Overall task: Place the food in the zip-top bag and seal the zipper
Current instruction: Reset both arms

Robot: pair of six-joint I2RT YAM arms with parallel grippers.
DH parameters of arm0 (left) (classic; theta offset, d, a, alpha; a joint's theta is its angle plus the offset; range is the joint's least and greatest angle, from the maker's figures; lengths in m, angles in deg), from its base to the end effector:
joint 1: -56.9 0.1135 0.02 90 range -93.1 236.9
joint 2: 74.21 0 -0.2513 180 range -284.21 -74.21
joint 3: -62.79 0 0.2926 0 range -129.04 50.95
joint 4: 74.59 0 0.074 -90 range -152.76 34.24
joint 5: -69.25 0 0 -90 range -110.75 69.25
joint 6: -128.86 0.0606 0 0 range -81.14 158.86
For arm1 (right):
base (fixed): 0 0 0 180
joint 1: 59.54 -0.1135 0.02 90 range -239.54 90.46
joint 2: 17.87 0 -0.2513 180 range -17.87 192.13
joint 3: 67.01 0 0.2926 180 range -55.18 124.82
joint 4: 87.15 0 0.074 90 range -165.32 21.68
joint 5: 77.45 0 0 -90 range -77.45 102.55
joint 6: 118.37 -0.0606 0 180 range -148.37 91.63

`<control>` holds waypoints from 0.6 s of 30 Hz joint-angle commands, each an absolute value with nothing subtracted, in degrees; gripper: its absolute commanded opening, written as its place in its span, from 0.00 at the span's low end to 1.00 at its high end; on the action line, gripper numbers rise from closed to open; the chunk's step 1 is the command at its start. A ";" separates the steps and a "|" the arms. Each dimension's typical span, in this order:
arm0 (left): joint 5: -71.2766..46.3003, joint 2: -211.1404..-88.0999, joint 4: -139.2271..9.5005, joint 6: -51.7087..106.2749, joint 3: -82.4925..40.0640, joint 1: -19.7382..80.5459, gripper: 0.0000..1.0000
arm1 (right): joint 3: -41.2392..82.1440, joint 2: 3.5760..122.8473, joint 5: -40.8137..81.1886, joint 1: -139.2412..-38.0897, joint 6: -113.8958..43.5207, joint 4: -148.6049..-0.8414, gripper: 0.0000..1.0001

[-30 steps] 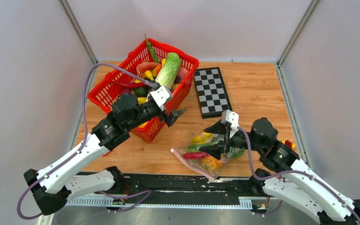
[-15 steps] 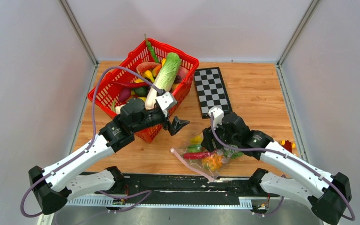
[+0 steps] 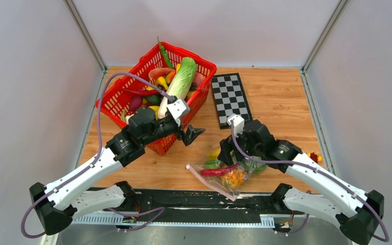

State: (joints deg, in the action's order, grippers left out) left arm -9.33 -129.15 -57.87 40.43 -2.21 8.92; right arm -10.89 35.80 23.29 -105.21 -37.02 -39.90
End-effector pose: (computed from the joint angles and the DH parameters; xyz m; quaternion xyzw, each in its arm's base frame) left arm 0.1894 -0.2281 0.3548 0.3715 0.6471 -0.3290 0.5787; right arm 0.1724 0.1926 0.2344 -0.3259 0.8602 0.2515 0.3010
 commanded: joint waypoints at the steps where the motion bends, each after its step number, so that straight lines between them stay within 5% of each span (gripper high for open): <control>1: -12.70 -126.55 -59.51 39.92 -2.04 9.00 1.00 | -7.19 29.19 11.49 -105.25 -37.90 -50.10 0.80; 7: -14.48 -124.50 -57.42 40.46 -2.21 8.99 1.00 | -5.84 26.69 7.02 -104.71 -36.36 -51.47 0.87; 14: -25.54 -122.88 -55.51 40.80 -4.06 9.00 1.00 | -10.12 21.73 -21.04 -104.57 -39.01 -51.85 0.94; 18: -35.57 -122.12 -51.18 40.54 -6.57 10.37 1.00 | -14.09 16.57 -26.82 -103.28 -35.93 -58.66 1.00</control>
State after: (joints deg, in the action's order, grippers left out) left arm -24.13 -123.27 -54.64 40.60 -2.87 9.00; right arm -11.61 21.11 -13.78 -104.42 -38.04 -50.46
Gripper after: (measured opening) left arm 0.998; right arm 0.990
